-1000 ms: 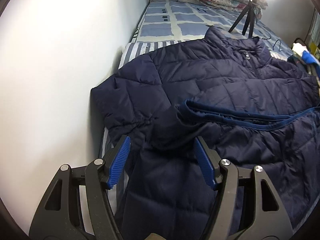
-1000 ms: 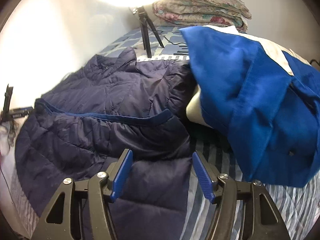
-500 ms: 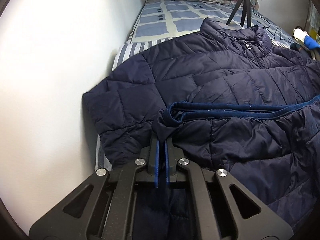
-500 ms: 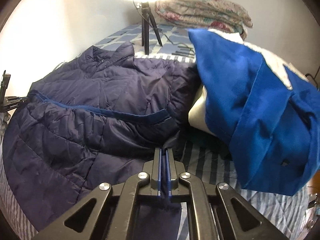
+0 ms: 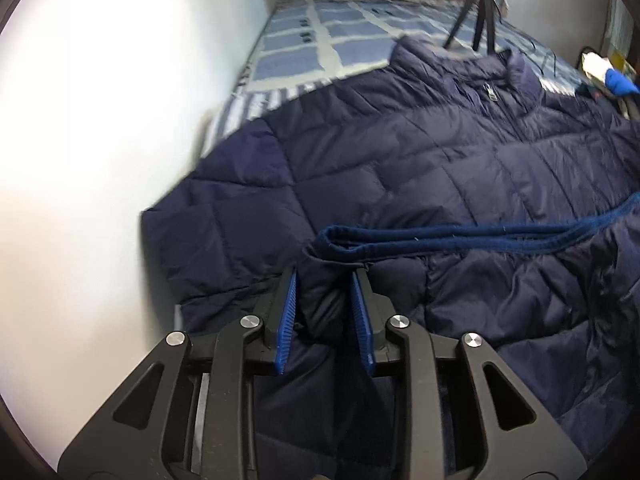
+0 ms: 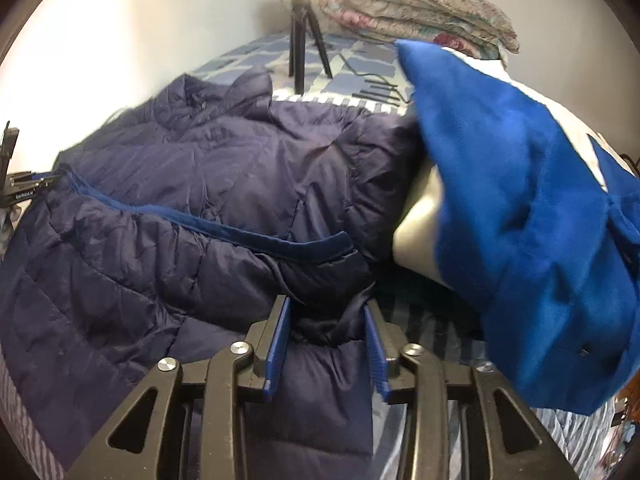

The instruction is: Fold large clothes

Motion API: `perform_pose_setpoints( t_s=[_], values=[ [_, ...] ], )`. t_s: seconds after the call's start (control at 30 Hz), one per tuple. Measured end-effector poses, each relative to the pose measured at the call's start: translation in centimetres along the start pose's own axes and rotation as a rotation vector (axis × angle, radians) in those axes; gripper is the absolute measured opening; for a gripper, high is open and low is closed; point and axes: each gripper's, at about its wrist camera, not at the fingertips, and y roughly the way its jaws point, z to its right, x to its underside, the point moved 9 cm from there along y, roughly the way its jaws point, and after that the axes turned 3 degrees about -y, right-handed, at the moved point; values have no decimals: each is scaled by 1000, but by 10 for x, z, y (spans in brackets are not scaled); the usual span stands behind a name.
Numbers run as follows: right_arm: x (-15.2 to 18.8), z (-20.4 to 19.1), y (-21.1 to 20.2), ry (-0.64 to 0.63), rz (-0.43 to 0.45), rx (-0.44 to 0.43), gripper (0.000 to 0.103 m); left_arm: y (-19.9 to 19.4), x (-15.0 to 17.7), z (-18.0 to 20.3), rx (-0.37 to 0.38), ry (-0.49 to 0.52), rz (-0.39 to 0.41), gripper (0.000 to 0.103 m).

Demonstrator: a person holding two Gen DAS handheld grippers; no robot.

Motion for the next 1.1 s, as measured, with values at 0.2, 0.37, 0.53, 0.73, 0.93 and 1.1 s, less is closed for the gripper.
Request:
perform_pose_setpoints(
  t_s=[0.2,0.37,0.53,0.73,0.93,1.1],
  values=[
    [4,2,-19,-11,21,72,4,-16,0,-4,-43,-1,42,2],
    [-5,3,-56,-26,88,110,1,-53,-15,-21,-79,-48,114,2],
    [-41,2,-94,-75,188,201,0,-81,-45,-34,-174,-31,176,2],
    [-104,20,-86,-11,223,275,0,-76,-88,-51,-293,-45,213,2],
    [-150,52,-35,107,172,281,0,-39,-126,-63,-368,-64,222,2],
    [-158,21,12,75,100,39,31,-2,-128,-55,-339,-35,188,2]
  ],
)
